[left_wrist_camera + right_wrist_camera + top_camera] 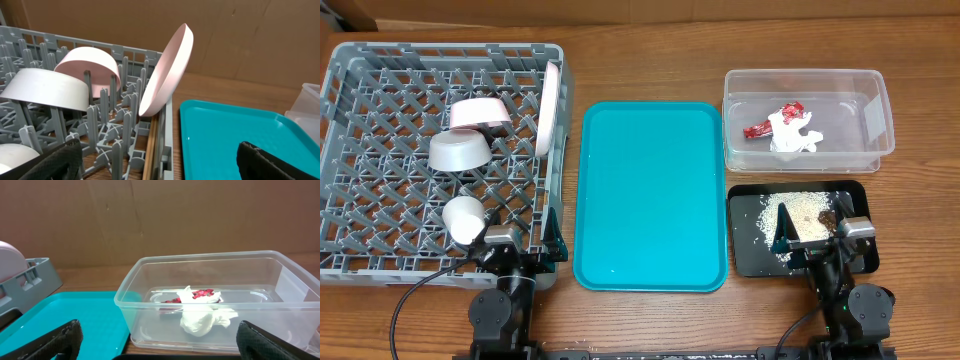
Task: Sort waste into correct bins and load items into the dishwasher
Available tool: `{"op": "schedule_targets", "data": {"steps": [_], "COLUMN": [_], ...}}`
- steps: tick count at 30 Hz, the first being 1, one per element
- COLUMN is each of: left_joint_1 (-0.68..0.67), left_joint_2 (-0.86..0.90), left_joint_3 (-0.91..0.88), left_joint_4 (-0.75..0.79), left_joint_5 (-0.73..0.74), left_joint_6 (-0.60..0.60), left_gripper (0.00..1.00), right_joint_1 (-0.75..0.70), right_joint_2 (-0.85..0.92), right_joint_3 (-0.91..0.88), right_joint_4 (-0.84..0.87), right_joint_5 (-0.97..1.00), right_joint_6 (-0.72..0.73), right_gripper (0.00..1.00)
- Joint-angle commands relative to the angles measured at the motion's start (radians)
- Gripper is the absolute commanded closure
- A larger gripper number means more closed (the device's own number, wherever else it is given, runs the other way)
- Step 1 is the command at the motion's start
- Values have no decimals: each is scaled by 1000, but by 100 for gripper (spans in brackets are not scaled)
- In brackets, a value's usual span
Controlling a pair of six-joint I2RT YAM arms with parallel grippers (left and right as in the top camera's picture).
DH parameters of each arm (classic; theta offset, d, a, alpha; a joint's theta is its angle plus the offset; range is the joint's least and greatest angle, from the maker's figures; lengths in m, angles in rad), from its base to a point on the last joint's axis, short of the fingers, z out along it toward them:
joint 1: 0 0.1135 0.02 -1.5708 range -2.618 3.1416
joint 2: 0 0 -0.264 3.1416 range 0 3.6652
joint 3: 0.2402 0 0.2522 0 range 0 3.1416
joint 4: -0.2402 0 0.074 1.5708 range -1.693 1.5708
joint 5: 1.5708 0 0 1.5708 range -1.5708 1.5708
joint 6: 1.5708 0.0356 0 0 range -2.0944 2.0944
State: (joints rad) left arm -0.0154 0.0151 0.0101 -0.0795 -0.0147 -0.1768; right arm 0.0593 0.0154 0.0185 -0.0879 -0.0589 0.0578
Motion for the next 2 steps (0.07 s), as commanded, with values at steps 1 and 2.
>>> {"op": "schedule_targets", "data": {"steps": [1, 2], "left_joint_1": [-5, -5], "left_joint_2": [-10, -10], "left_joint_3": [-5, -5], "left_joint_4": [2, 2], "left_joint_5": [14, 14], "left_joint_6": [13, 13], "left_gripper": [0, 0], "right_joint_1": [-3, -3], "right_joint_2": [-8, -8], "right_joint_3": [-10, -10], "right_joint_4": [7, 7], "right_joint_5": [14, 14], "right_joint_6": [-3, -3], "right_gripper": [0, 0]}}
